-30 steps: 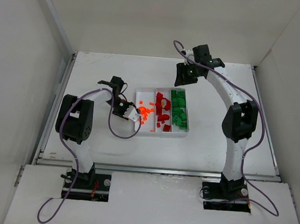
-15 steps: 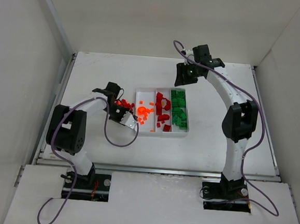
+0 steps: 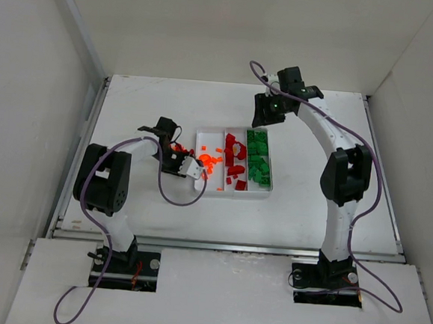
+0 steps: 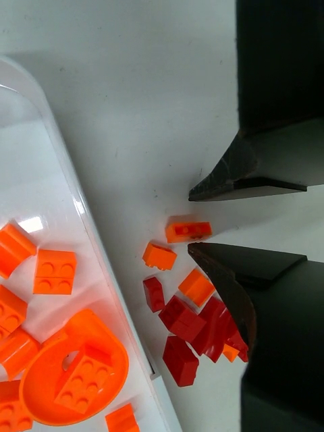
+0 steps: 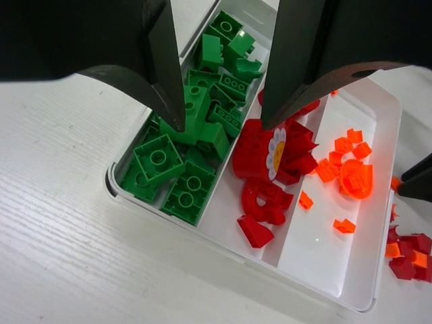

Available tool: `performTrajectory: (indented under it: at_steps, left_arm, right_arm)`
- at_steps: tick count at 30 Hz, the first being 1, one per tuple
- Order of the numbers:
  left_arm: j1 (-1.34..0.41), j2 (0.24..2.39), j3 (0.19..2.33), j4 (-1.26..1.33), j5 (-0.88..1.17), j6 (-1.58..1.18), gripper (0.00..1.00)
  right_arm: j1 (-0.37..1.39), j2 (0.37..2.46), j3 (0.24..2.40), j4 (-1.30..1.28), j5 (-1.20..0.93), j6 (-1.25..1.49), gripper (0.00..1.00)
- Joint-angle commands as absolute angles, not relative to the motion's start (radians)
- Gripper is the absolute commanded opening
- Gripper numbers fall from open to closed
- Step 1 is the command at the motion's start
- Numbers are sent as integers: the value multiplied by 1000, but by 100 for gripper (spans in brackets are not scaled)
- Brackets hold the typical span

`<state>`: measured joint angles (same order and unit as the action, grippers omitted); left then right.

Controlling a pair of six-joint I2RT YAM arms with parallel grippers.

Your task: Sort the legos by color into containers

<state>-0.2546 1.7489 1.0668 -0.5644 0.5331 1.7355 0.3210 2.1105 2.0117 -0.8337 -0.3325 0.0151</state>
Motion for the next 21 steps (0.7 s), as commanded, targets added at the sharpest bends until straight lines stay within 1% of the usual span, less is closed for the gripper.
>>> performTrajectory:
  at_steps: [1, 11, 12, 15, 19, 20, 21]
  left_arm:
    - [-259, 1763, 1080, -566, 520, 1684, 28]
    - [-282, 1743, 1071, -548, 529, 1655, 28]
    - [-294, 1752, 1081, -548, 519, 1645, 25]
    - [-304, 1752, 1081, -548, 518, 1634, 20]
    - [-313, 1752, 1042, -558, 471, 1666, 10]
    - [-313, 1752, 1032, -569, 471, 1666, 4]
    - [-313, 1752, 1032, -569, 462, 1666, 0]
  right_arm:
    - [316, 2100, 1987, -827, -339, 14, 55]
    - [316, 2100, 1987, -818, -348, 14, 55]
    - [316, 2100, 1987, -818, -348, 14, 55]
    - [316, 2100, 1977, -818, -348, 14, 55]
    - [316, 2091, 1967, -818, -339, 14, 55]
    - [316, 2091, 1967, -818, -339, 14, 55]
    - [316, 2091, 1967, -818, -339, 14, 55]
